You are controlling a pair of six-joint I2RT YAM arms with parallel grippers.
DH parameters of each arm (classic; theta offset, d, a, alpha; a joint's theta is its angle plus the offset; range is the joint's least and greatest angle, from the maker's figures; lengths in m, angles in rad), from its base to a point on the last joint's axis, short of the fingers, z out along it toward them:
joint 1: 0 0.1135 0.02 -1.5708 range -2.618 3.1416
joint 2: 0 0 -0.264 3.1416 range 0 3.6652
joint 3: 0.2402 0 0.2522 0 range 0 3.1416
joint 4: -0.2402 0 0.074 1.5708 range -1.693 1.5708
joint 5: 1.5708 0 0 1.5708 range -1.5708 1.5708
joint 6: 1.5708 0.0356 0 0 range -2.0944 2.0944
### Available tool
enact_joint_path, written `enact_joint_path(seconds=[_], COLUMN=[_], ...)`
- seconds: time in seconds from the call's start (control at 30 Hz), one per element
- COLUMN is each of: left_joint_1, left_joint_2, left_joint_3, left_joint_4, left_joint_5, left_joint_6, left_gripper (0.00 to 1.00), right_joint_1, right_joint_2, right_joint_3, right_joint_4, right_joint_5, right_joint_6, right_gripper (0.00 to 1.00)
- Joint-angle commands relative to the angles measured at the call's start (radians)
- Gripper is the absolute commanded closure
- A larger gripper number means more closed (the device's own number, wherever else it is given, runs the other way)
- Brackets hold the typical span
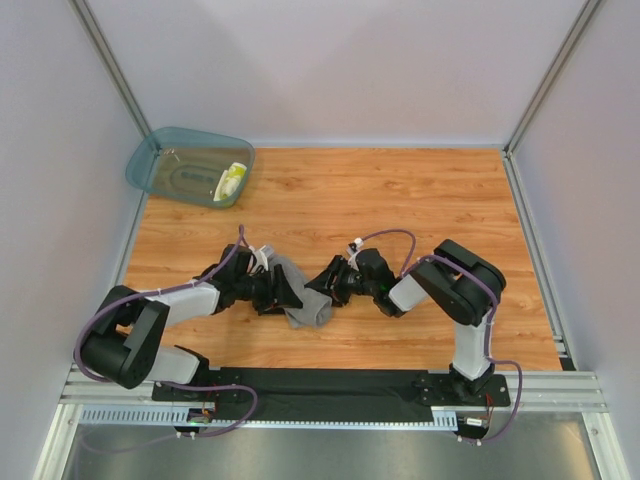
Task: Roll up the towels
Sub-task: Place the rolled towel into the container
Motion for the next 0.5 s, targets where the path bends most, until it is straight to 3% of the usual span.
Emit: enact_joint_path(seconds=[0.0, 0.07, 0.13, 0.47], left_joint_1=[-0.023, -0.029, -0.032, -0.034], left_joint_2=[0.017, 0.011, 0.001, -0.006], left_joint_3=[-0.004, -0.015, -0.017, 0.031], left_joint_4=[-0.046, -0.034, -0.036, -0.098], left_joint_5=[-0.296, -0.314, -0.33, -0.336], left_joint_6=[0.076, 0.068, 0.068, 0.098], left_gripper=[0.32, 0.32, 0.32, 0.33], right_joint_1=[0.106, 0.122, 0.139, 0.26], right_joint_2=[-0.112, -0.169, -0.214, -0.264], right_joint_3=[-0.037, -0.017, -0.009, -0.024], right_joint_4=[-0.416, -0.638, -0.714, -0.809], right_joint_5=[-0.044, 0.063, 0.131, 0.25], right_joint_6=[-0.124, -0.186, -0.219, -0.19], right_gripper=[0.5, 0.44, 0.43, 0.49])
